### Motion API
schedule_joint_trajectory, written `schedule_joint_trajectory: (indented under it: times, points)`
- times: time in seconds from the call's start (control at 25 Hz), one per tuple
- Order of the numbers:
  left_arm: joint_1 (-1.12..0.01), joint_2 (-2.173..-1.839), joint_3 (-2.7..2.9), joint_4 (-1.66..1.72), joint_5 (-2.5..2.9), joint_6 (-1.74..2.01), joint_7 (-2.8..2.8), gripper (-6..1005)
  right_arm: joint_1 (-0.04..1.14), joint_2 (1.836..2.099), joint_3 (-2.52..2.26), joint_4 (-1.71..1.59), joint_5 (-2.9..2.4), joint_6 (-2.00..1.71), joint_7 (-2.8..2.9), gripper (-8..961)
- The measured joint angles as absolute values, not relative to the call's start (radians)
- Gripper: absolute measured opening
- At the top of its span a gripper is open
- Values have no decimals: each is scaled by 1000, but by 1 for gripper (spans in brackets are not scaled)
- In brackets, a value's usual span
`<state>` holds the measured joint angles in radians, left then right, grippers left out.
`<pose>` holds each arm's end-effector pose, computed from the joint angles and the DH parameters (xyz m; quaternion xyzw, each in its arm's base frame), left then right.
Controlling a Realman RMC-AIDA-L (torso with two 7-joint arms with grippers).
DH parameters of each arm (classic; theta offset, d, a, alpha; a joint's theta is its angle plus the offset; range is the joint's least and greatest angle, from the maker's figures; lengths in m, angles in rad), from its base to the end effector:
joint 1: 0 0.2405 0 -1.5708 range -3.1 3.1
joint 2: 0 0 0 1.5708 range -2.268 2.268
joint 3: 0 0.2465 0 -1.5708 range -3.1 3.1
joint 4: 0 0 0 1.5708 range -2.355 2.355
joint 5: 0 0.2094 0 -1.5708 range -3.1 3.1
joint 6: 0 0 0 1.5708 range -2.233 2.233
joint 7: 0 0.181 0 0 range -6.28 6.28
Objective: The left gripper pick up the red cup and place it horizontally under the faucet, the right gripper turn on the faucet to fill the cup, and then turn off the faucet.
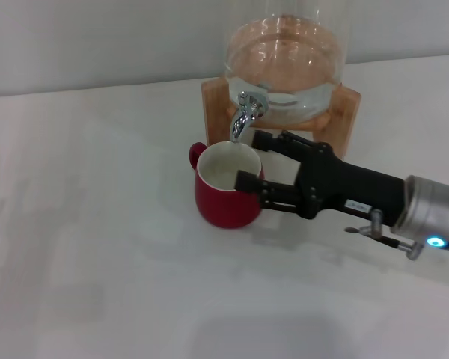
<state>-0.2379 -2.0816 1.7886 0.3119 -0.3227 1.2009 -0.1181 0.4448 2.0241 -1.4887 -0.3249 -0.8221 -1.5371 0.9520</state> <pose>-0.3325 0.3303 0.0171 -0.6632 -0.2044 -0.3019 0.6536 0.2035 0.3138 -0.0447 -0.8573 0.1682 0.4559 0.1700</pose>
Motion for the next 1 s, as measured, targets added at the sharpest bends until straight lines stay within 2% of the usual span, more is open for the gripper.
schedule_joint_trajectory:
  times: [1.0]
  points:
    - [-247, -2083, 1789, 307, -322, 1201, -118, 881, 480, 2024, -1511, -335, -801, -1433, 983, 872]
